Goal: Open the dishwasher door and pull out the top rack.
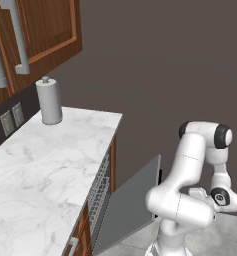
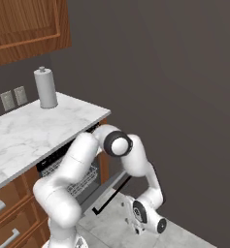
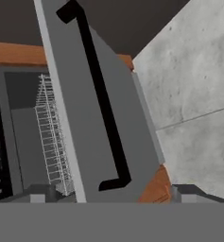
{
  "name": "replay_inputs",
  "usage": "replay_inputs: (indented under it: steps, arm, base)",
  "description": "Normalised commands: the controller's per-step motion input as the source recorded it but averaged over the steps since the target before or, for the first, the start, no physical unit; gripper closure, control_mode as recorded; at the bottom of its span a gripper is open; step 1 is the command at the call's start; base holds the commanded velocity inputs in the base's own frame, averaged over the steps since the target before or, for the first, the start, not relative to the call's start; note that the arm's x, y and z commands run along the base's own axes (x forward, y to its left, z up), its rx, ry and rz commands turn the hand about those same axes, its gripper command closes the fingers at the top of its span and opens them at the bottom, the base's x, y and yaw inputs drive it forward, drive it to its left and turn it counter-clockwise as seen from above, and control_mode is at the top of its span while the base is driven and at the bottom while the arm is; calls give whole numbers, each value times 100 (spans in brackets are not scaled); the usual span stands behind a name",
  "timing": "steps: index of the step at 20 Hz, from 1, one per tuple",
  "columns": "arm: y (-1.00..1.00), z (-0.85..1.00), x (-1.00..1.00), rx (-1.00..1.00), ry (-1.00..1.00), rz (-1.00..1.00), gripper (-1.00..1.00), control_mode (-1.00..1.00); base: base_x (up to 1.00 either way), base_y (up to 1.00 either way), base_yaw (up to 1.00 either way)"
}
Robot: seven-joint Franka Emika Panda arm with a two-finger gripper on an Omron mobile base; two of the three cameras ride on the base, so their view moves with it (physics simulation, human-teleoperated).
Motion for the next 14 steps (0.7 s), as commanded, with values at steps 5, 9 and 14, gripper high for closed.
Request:
replay_inputs:
  steps: [5, 9, 14]
  arm:
    - [16, 100, 2, 0, 4, 0, -100, -100]
    - [26, 100, 2, 0, 8, 0, -100, -100]
    - [48, 100, 19, 0, 19, 0, -100, -100]
  base:
    - [0, 0, 0]
    - [0, 0, 0]
    - [0, 0, 0]
